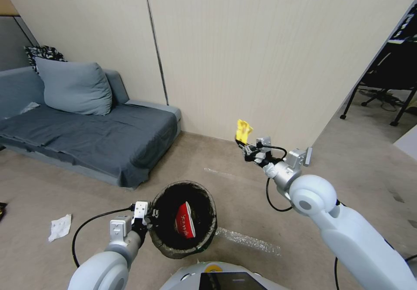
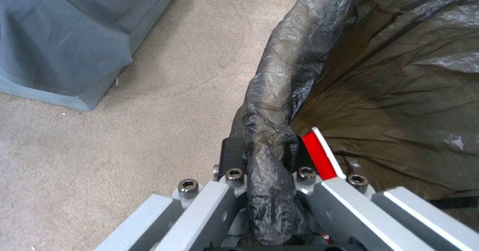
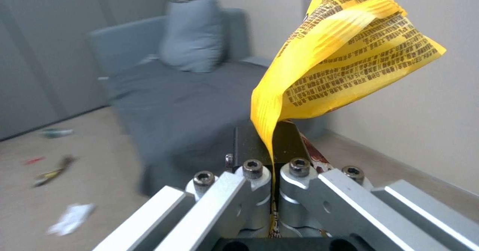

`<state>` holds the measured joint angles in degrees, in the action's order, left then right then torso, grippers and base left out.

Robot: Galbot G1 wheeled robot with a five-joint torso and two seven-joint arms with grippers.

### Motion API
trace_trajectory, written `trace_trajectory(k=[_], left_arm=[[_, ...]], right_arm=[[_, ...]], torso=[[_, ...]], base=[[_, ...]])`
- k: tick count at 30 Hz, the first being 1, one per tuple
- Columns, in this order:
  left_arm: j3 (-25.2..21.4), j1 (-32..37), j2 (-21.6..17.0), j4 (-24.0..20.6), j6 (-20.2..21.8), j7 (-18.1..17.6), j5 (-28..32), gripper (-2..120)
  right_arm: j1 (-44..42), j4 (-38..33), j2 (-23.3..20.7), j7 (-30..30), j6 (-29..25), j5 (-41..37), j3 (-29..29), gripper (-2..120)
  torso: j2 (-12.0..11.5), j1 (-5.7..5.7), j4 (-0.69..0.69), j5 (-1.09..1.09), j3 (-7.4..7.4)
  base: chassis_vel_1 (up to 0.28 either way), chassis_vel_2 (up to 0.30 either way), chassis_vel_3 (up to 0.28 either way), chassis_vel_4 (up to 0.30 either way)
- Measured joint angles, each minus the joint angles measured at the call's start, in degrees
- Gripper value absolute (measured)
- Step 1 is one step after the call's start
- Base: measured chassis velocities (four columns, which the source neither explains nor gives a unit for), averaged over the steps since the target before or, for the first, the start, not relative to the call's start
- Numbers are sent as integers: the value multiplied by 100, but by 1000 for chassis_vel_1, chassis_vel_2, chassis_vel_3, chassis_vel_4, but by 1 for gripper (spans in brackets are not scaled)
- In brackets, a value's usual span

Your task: Pick up the trash bin, then pick up the garbage from the floor and place it into the trash bin.

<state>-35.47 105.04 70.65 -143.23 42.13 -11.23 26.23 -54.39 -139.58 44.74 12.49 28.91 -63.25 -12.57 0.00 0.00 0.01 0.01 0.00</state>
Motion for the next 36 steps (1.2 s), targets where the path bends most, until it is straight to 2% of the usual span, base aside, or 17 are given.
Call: trace_trajectory(k=[2, 7, 14, 15, 18, 23, 36], left_arm=[[9, 9, -2, 0, 0, 0, -16, 2], [41, 9, 10, 0, 0, 0, -35, 2], [67, 2, 44, 0, 0, 3, -72, 2], [67, 2, 44, 0, 0, 3, -72, 2], [68, 9, 67, 0, 0, 9, -95, 2], [62, 11, 73, 0, 0, 16, -107, 2], [85, -53, 80, 0, 0, 21, -116, 2]], right_arm=[[61, -368, -60, -138, 98, -382, 188, 0], [147, -434, -91, -258, 131, -568, 463, 0], [463, -412, -52, -287, 146, -656, 1455, 0], [463, -412, -52, -287, 146, -656, 1455, 0], [667, -397, -2, -141, 177, -780, 1992, 0], [796, -386, 117, 108, 243, -981, 2437, 0], [987, -377, 276, 325, 302, -1138, 2946, 0]], torso=[[0, 0, -2, 1, 0], [0, 0, -1, 0, 0], [0, 0, -1, -1, 0], [0, 0, -1, -1, 0], [0, 0, 0, 0, 0], [0, 0, -1, 0, 0], [0, 0, -1, -1, 0]], base=[[0, 0, 0, 0], [0, 0, 0, 0], [0, 0, 0, 0], [0, 0, 0, 0], [0, 0, 0, 0], [0, 0, 0, 0], [0, 0, 0, 0]])
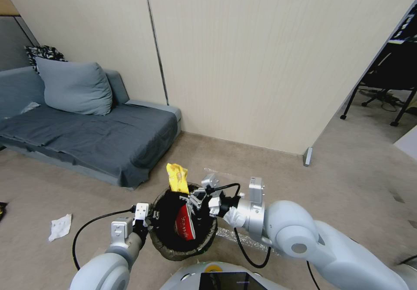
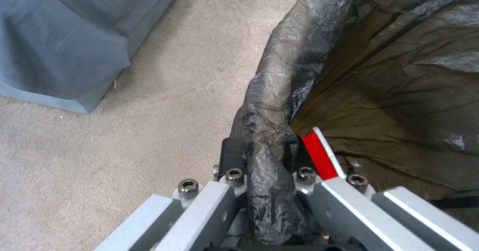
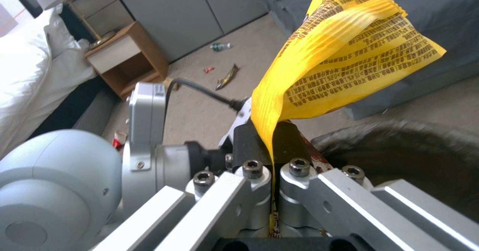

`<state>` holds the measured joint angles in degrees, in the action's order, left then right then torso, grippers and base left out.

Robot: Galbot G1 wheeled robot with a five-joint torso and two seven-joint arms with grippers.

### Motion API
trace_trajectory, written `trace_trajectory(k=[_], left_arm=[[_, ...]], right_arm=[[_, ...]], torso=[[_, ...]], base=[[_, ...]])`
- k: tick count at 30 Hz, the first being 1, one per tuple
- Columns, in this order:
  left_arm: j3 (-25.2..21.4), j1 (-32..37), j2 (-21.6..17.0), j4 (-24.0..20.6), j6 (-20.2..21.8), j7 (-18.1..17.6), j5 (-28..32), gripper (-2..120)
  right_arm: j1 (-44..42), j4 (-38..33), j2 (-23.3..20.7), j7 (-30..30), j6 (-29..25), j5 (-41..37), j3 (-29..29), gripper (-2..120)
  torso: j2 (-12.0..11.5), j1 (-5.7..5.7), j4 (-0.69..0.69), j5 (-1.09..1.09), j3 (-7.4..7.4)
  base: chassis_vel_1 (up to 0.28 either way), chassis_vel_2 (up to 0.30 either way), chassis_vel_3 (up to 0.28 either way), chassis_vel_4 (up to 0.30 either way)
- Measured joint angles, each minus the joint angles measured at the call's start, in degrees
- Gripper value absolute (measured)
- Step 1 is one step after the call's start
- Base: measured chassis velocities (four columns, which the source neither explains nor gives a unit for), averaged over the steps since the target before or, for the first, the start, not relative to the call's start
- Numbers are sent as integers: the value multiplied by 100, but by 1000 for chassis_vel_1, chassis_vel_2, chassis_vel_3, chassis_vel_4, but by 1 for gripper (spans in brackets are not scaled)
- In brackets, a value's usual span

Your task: Pick up the trash bin, then pick up the garbage from the floor and place it into the trash bin.

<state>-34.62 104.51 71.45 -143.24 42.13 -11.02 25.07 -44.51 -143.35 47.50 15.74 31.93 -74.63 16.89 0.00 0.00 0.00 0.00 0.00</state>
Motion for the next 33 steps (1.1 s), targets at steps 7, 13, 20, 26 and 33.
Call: trace_trajectory(k=[7, 13, 20, 26, 33], left_arm=[[3, -21, 0, 0, 0, 1, -3, 2], [-9, -73, -2, 0, 0, 4, 1, 2], [-17, -129, 10, 0, 0, 5, 22, 2], [-67, -137, -16, 0, 0, 5, 47, 2], [-69, -153, -17, 0, 0, 7, 52, 2]], right_arm=[[175, 3, 59, 210, 37, -149, 287, 0], [442, 7, 218, 596, 108, -362, 712, 3], [380, 10, 236, 776, 346, -295, 807, 25], [264, 10, 219, 796, 347, -124, 769, 48], [119, 11, 178, 747, 346, 7, 662, 75]], torso=[[0, 0, 0, 0, 0], [0, 0, 0, 0, 0], [0, 0, 0, 0, 0], [0, 0, 0, 0, 0], [0, 0, 0, 0, 0]], base=[[0, 0, 0, 0], [0, 0, 0, 0], [0, 0, 0, 0], [0, 0, 0, 0], [0, 0, 0, 0]])
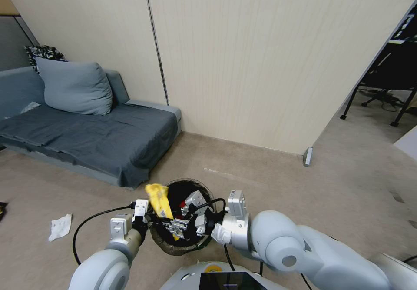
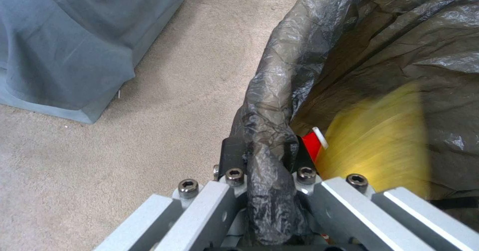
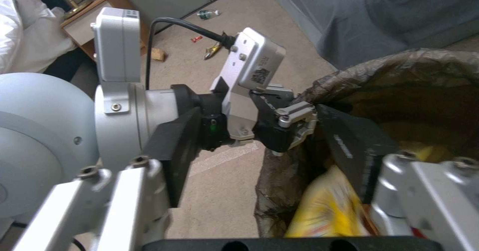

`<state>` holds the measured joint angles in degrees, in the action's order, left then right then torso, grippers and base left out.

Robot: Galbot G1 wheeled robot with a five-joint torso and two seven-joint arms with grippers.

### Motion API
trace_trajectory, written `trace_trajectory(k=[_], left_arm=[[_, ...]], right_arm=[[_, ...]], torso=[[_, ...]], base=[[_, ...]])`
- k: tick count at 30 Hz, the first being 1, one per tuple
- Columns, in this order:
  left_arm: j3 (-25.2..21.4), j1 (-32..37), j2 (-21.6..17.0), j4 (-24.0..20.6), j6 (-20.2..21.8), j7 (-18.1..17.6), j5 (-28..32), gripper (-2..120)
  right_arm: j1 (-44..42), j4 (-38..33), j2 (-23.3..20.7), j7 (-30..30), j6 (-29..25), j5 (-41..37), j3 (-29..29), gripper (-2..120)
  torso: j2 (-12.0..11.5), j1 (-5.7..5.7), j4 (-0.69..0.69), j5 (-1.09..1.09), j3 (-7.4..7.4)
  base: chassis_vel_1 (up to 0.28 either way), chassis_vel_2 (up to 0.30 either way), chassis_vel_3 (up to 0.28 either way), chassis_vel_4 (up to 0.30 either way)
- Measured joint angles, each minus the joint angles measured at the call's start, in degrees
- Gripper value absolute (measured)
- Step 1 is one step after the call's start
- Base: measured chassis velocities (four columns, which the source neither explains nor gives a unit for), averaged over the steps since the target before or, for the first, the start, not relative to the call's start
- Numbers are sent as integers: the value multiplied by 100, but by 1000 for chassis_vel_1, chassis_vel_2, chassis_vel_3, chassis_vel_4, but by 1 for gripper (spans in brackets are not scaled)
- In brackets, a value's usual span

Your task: Pick up the trash bin, then pick up the garbage from the floor and place it into the trash bin.

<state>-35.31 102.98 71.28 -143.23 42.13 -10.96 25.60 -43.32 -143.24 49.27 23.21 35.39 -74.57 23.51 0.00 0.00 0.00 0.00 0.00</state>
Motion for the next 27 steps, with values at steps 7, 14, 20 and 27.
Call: trace_trajectory(k=[7, 14, 20, 27], left_arm=[[-5, -26, -9, 0, 0, 0, 12, 2], [-9, -18, -15, 0, 0, 0, 15, 2], [-16, 0, -16, 0, 0, 1, 15, 2], [5, -23, -8, 0, 0, 2, 15, 2]], right_arm=[[-158, 0, -58, -54, -3, 30, -208, 98], [-318, 0, -169, -140, -11, 68, -551, 100], [-720, 0, -398, -389, -28, 190, -1339, 100], [-879, 0, -612, -136, -413, 304, -2071, 100]], torso=[[0, 0, 0, 0, 0], [0, 0, 0, 0, 0], [0, 0, 0, -1, 0], [0, 0, 0, -1, 0]], base=[[0, 0, 0, 0], [0, 0, 0, 0], [0, 0, 0, 0], [0, 0, 0, 0]])
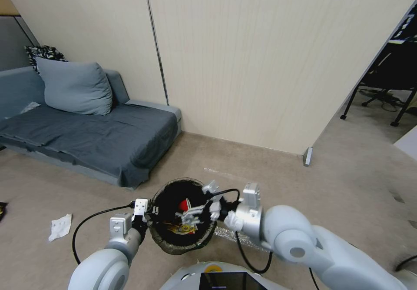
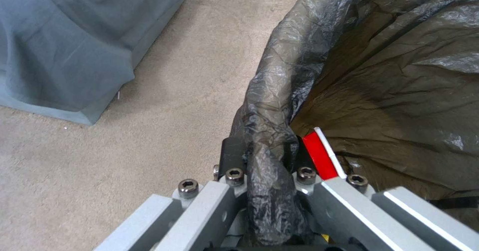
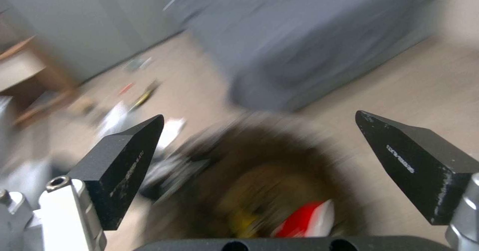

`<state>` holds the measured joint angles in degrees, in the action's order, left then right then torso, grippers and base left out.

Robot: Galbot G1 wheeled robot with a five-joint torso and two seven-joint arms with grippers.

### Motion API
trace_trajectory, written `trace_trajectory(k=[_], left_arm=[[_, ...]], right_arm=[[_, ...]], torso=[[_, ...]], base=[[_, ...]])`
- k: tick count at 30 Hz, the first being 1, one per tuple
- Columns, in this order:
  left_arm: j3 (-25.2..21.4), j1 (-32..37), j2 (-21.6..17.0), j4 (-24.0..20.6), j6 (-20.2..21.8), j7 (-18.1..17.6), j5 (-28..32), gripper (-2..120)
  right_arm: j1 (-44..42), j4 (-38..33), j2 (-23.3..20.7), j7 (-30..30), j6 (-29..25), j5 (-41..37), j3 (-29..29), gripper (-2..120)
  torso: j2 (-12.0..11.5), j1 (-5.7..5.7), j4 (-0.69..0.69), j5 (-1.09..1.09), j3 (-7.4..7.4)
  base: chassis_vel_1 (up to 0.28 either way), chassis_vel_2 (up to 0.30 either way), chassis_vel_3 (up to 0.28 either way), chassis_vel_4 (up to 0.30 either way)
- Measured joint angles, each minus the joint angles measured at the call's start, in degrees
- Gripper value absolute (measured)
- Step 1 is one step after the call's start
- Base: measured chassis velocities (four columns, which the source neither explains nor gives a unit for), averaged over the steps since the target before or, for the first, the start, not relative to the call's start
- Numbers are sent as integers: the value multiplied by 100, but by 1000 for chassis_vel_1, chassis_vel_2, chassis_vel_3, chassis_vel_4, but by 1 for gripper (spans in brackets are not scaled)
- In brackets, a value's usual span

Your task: Pick up the trash bin, then pick up the garbage from the floor and place it into the trash bin.

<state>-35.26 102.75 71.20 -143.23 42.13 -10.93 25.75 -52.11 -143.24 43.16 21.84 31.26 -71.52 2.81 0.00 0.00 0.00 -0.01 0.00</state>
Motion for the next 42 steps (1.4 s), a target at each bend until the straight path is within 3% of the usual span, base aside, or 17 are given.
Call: trace_trajectory(k=[6, 9, 11, 16, 19, 21, 22, 23, 26, 28, 30, 34, 38, 42], left_arm=[[-1, -27, 0, 0, 0, 3, 1, 2], [2, -83, 8, 0, 0, 5, 27, 2], [6, -98, 10, 0, 0, 5, 33, 2], [17, -163, 9, 0, 0, 7, 61, 2], [16, -173, 4, 0, 0, 6, 66, 2], [5, -207, 1, 0, 0, 5, 99, 2], [4, -220, 2, 0, 0, 6, 111, 2], [4, -220, 2, 0, 0, 6, 111, 2], [-14, -214, 33, 0, 0, 0, 115, 2], [-27, -209, 35, 0, 0, 1, 114, 2], [-77, -200, 39, 0, 0, -2, 114, 2], [-90, -174, 64, 0, 0, -2, 83, 2], [-118, -92, 233, 0, 0, -13, -36, 2], [-123, -89, 326, 0, 0, -23, -118, 2]], right_arm=[[-328, 0, -119, -112, -300, 523, -970, 100], [-986, 0, -119, -429, -574, 1192, -2027, 100], [-1106, 0, -98, -456, -608, 1268, -2179, 100], [-1972, 0, 104, -553, -797, 1690, -3027, 100], [-2216, 0, 169, -576, -849, 1793, -3238, 100], [-2969, 1, 475, -649, -1025, 2226, -3886, 100], [-3138, 1, 566, -663, -1088, 2426, -4015, 100], [-3138, 1, 566, -663, -1088, 2426, -4015, 100], [-3697, 2, 1134, -647, -1464, 3700, -4283, 100], [-3813, 2, 1259, -683, -1617, 4040, -4285, 100], [-4266, 108, 1876, -761, -2119, 4941, -4237, 100], [-4556, 210, 2355, -927, -2397, 5441, -4266, 100], [-5019, 314, 3190, -1255, -2937, 6294, -4197, 100], [-5265, 398, 3487, -1347, -3407, 6843, -4007, 100]], torso=[[0, 0, 1, 0, 0], [0, 0, 0, 1, 0], [0, 0, -1, 1, 0], [0, 0, -1, 0, 0], [0, 0, -1, 0, 0], [0, 0, -5, -1, 0], [0, 0, 2, 1, 0], [0, 0, 2, 1, 0], [0, 0, 0, 2, 0], [0, 0, 0, 2, 0], [0, 0, 0, 1, 0], [0, 0, -1, 0, 0], [0, 0, 1, 1, 0], [0, 0, 1, 1, 0]], base=[[0, 0, 0, 0], [0, 0, 0, 0], [0, 0, 0, 0], [0, 0, 0, 0], [0, 0, 0, 0], [0, 0, 0, 0], [0, 0, 0, 0], [0, 0, 0, 0], [0, 0, 0, 0], [0, 0, 0, 0], [0, 0, 0, 0], [0, 0, 0, 0], [0, 0, 0, 0], [0, 0, 0, 0]])
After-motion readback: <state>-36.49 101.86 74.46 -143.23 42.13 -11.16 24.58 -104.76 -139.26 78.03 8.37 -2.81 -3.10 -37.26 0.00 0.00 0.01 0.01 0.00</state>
